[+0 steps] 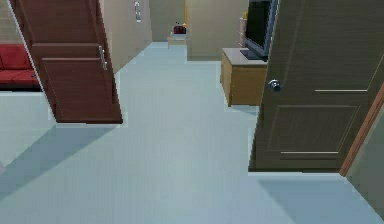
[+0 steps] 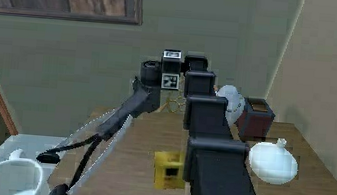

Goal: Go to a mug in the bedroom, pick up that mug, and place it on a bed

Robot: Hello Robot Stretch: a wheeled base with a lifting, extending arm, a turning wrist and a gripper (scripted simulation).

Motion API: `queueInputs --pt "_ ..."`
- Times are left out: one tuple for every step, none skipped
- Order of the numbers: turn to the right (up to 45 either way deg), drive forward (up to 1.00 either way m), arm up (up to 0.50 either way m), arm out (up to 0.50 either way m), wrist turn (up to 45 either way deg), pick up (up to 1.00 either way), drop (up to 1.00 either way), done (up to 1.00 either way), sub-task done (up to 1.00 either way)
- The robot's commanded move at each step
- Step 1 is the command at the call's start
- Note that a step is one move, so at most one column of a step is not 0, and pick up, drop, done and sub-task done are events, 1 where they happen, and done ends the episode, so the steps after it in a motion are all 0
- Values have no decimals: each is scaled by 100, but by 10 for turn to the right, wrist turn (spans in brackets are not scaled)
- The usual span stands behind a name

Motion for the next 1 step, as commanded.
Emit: queueInputs --pt "0 0 0 -24 0 0 0 0 0"
